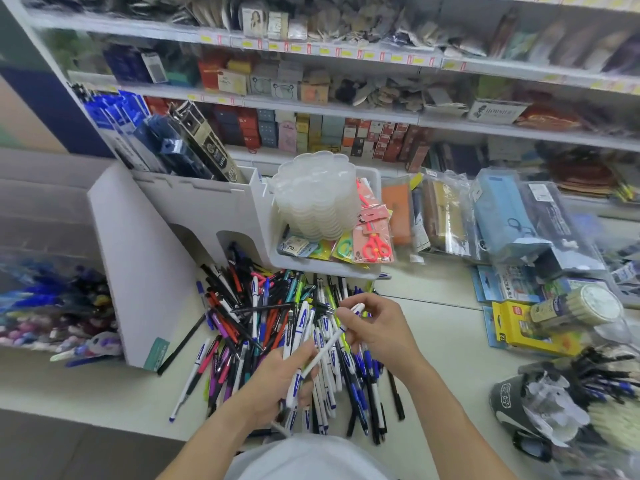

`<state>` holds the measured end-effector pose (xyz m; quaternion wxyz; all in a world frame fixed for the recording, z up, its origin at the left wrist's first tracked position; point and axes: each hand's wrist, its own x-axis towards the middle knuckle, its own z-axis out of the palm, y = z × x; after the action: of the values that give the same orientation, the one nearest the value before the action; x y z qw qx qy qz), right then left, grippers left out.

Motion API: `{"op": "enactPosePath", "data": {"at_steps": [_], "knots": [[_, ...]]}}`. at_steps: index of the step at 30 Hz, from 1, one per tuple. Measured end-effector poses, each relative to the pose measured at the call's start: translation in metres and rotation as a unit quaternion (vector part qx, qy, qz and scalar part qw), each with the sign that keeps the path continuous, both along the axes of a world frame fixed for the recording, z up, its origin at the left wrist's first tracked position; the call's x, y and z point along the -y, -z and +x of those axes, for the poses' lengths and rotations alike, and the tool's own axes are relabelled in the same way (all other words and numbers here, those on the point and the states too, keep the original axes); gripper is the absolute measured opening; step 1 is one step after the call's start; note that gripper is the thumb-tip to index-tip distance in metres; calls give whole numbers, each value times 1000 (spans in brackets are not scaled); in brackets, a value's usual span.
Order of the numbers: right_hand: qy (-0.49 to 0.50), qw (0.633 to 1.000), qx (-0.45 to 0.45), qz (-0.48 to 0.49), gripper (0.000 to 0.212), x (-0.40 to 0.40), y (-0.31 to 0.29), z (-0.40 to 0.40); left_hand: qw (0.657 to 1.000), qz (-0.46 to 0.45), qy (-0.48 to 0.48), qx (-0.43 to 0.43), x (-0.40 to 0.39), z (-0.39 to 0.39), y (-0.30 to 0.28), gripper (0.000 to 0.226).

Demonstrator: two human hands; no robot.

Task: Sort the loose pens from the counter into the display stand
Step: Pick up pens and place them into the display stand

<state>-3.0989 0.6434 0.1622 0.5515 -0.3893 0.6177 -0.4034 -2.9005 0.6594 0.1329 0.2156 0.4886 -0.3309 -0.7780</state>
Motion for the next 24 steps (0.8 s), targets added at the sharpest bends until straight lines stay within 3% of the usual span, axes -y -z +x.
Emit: {"op": "enactPosePath", "data": {"at_steps": [5,10,13,17,20,24], "knots": [[89,996,1,-32,10,-4,-10,-7,997,5,-73,-15,4,4,5,39],[-16,999,41,26,14,-21,-7,21,985,27,-155,-77,10,-8,2,36],[-23,999,8,48,14,-30,4,37,983,31,-168,-67,10,-12,2,41],[-60,988,-143,-7,3,-34,6,37,990,21,-137,-8,6,-12,4,41],[-126,979,-158,-27,15,-30,1,31,996,-6,-84,16,4,-12,2,37],[-47,981,-166,-89,13,-14,-2,22,999,-26,-45,-11,2,-13,-4,38]]}}
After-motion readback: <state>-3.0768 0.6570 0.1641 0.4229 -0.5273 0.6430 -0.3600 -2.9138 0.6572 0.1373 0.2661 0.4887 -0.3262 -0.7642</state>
